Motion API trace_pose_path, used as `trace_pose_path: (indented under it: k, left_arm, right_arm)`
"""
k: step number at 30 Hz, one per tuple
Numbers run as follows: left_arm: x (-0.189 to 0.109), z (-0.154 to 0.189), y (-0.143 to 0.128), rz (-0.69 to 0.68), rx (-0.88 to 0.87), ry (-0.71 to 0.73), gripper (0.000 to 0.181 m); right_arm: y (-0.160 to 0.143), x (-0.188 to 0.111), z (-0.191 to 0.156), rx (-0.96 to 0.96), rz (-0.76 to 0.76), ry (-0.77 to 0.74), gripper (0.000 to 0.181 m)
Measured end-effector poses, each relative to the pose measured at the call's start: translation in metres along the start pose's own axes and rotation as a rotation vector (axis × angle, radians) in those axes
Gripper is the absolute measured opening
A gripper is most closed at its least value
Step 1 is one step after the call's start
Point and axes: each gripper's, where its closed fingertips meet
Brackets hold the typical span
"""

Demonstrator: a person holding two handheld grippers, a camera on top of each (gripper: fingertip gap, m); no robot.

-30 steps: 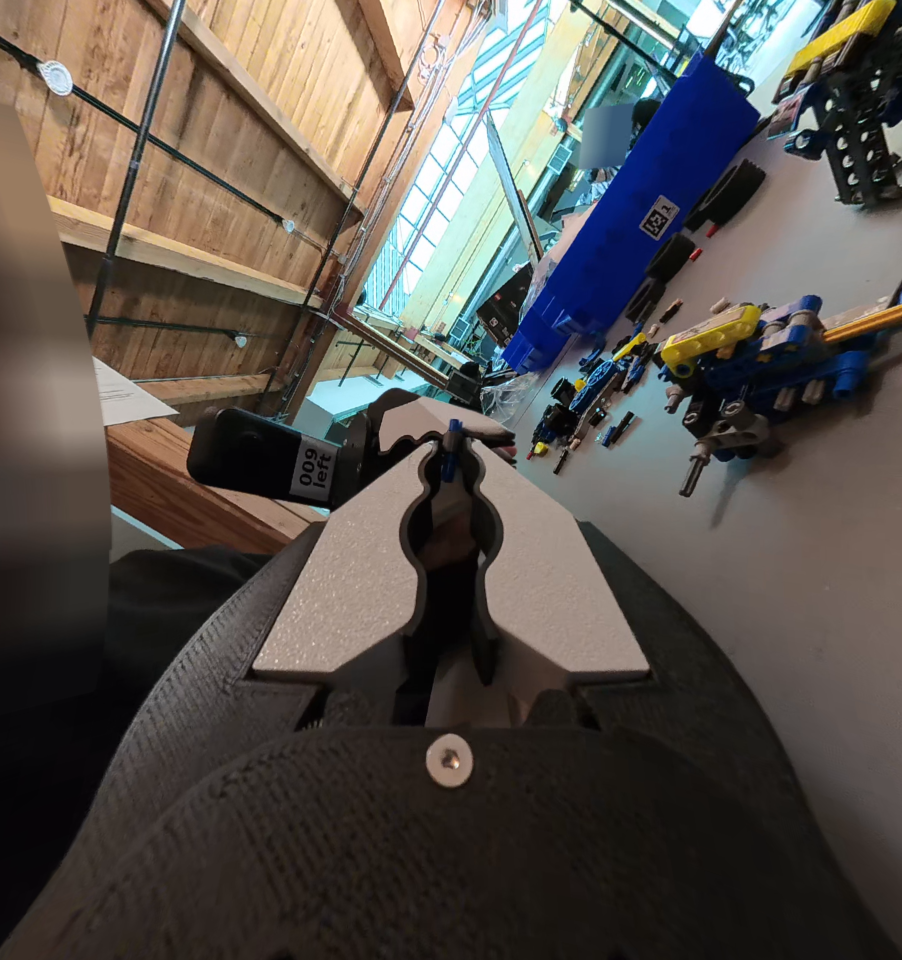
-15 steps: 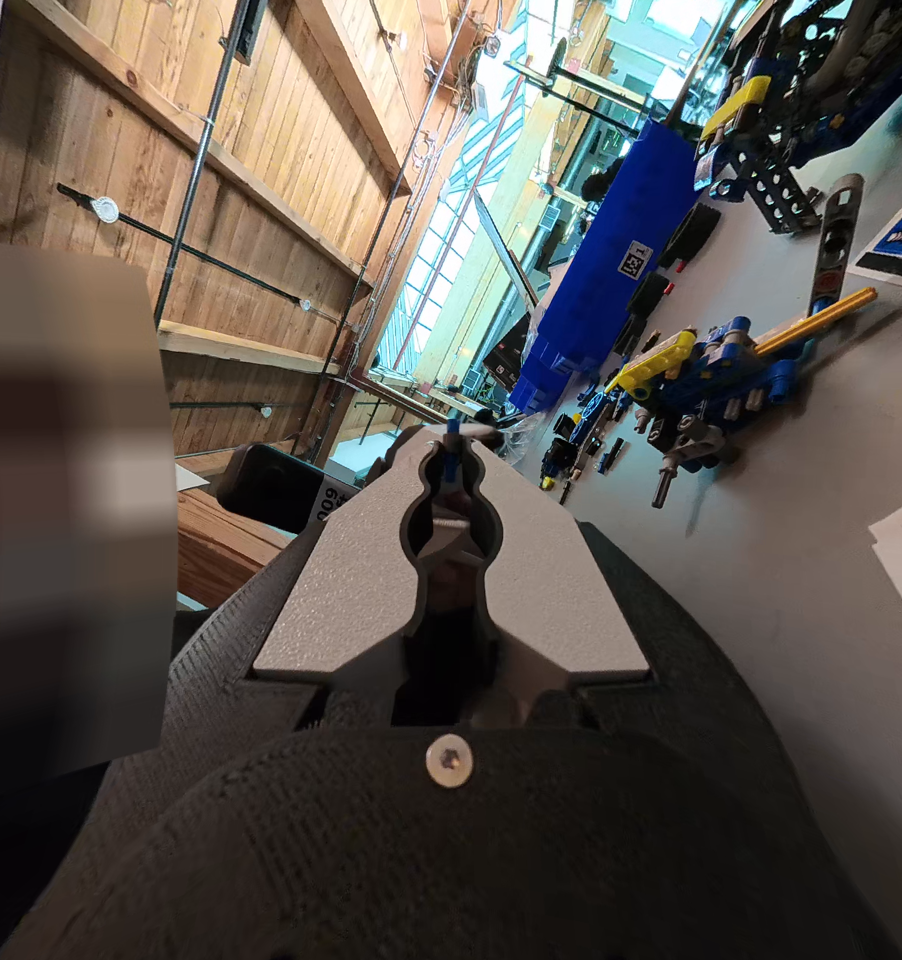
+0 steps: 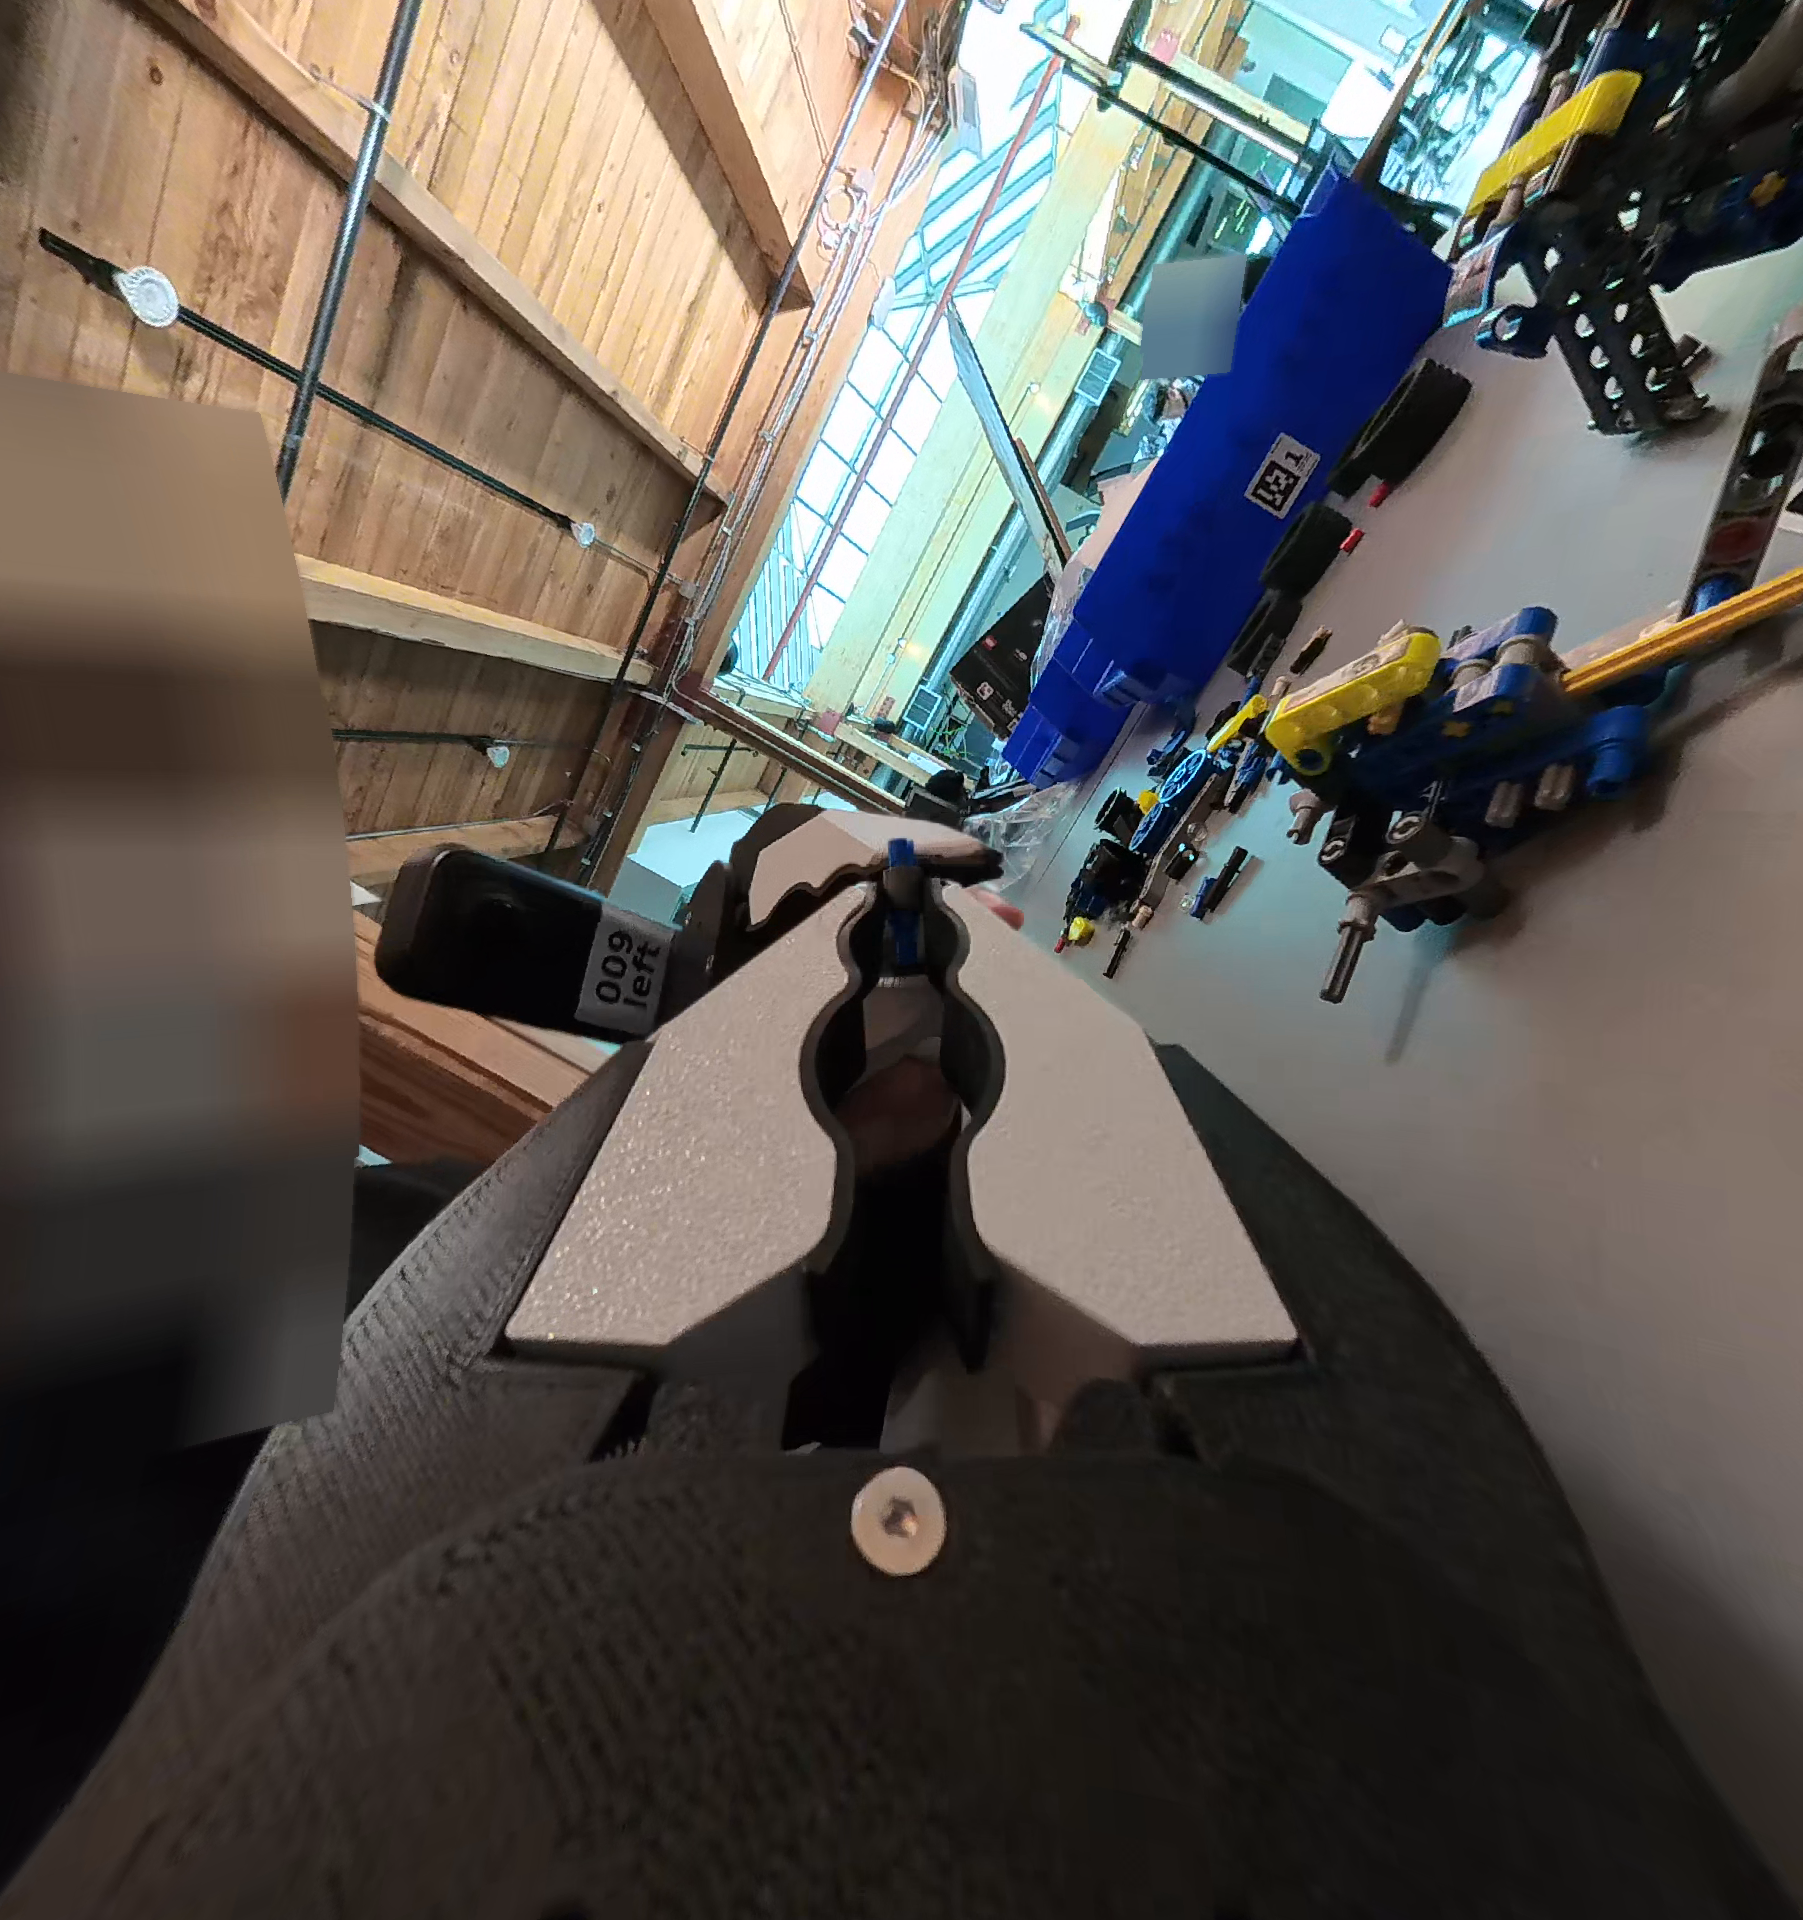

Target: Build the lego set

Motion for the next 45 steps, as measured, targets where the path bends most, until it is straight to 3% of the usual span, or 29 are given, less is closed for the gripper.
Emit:
trace_pose_path:
  k: [4,10,14,18,28,31,33,45]
  left_arm:
    - [-0.002,0.004,-0.009,-0.004,-0.011,-0.066,0.017]
    - [-0.006,0.008,-0.005,0.035,-0.037,-0.123,0.017]
    - [-0.005,0.001,-0.006,0.032,0.042,-0.051,0.024]
    - [-0.005,0.001,-0.005,-0.008,0.137,-0.001,0.017]
    - [-0.005,0.002,-0.006,-0.001,0.053,-0.018,0.017]
    - [-0.003,0.004,-0.006,0.005,0.015,-0.016,0.028]
    - [-0.004,0.000,-0.007,-0.004,0.026,0.018,0.018]
    - [-0.006,0.001,-0.003,0.043,-0.003,0.003,0.018]
  right_arm:
    - [-0.004,0.000,0.000,-0.068,-0.054,-0.002,0.019]
    - [-0.006,0.000,0.003,-0.080,-0.068,-0.025,0.005]
    - [-0.006,0.001,0.004,-0.128,-0.055,-0.040,0.006]
    - [-0.005,0.001,0.004,-0.138,-0.035,-0.050,0.006]
    - [-0.005,0.002,0.005,-0.181,-0.018,-0.070,0.006]
    - [-0.004,0.003,0.007,-0.199,-0.009,-0.088,0.006]
    - [-0.005,0.003,0.008,-0.202,-0.013,-0.093,0.006]
    - [-0.006,0.004,0.003,-0.247,0.002,-0.073,0.005]
Point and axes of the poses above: each gripper's, where its closed fingertips meet, x out along the fingers, y out of its top, z = x × y across the jaws, and after that the axes turned 14 degrees about z, right-handed
